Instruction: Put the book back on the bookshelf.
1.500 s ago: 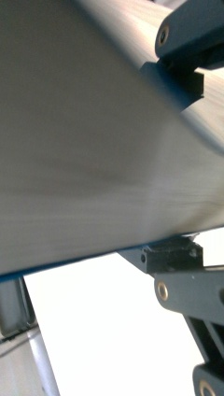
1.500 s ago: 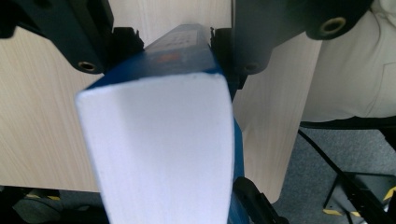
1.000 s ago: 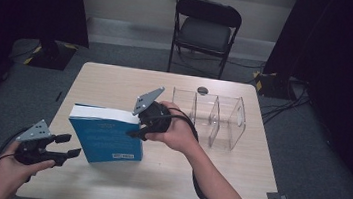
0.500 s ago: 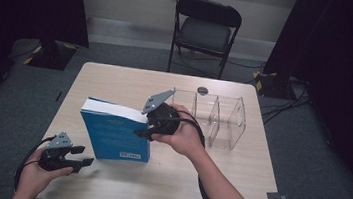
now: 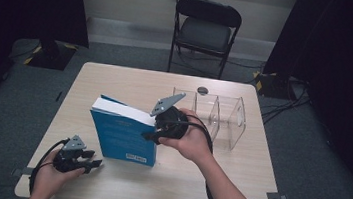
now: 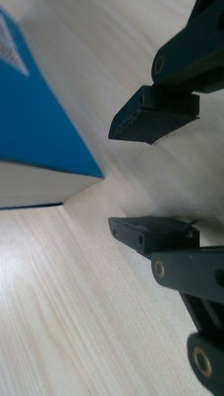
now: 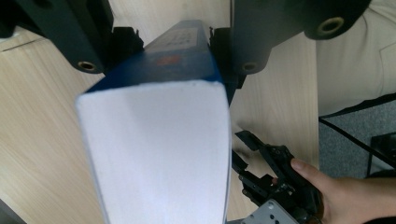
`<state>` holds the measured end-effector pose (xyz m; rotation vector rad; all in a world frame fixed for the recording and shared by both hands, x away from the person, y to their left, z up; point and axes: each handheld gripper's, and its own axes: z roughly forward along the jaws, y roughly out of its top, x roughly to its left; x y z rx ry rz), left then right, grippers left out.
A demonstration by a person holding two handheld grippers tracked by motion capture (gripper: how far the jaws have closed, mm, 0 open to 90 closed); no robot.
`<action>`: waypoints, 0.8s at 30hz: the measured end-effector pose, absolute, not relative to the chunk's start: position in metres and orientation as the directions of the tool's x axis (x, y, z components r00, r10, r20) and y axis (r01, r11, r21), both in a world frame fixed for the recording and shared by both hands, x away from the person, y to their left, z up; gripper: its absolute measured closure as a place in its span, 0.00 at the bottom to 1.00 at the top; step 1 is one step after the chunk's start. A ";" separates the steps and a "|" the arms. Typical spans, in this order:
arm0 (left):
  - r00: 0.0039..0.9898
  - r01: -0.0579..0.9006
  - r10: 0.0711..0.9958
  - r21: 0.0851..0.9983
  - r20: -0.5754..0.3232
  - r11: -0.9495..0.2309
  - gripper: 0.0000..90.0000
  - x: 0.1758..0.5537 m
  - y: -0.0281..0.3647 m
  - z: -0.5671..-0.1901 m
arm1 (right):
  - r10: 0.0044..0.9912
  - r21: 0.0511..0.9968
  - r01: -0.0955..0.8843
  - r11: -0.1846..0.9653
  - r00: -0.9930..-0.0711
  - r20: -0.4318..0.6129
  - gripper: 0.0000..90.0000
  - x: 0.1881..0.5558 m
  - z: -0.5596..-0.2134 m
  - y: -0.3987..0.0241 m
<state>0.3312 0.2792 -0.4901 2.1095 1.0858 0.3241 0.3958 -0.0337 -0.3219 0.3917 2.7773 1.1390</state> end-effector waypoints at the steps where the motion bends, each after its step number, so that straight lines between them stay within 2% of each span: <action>1: 0.615 0.596 0.783 0.708 -0.098 -0.379 0.57 0.332 0.277 -0.490 | 0.285 0.701 0.197 0.685 -0.958 -0.009 0.69 0.394 -0.322 -0.033; 7: 0.628 0.541 0.778 0.725 -0.012 -0.426 0.59 0.336 0.265 -0.493 | 0.285 0.700 0.197 0.686 -0.958 -0.011 0.69 0.391 -0.322 -0.034; 10: 0.625 0.535 0.780 0.740 -0.021 -0.409 0.63 0.339 0.262 -0.495 | 0.290 0.704 0.201 0.681 -0.957 -0.008 0.69 0.391 -0.323 -0.035; 15: 0.627 0.531 0.779 0.742 -0.019 -0.409 0.63 0.343 0.260 -0.496 | 0.293 0.709 0.204 0.675 -0.956 -0.004 0.69 0.391 -0.323 -0.035; 19: 0.630 0.515 0.777 0.742 0.012 -0.430 0.70 0.347 0.254 -0.495 | 0.305 0.710 0.217 0.670 -0.952 0.003 0.69 0.388 -0.324 -0.036; 24: 0.621 0.530 0.783 0.737 -0.002 -0.419 0.71 0.355 0.253 -0.494 | 0.321 0.701 0.231 0.675 -0.947 0.002 0.69 0.387 -0.322 -0.034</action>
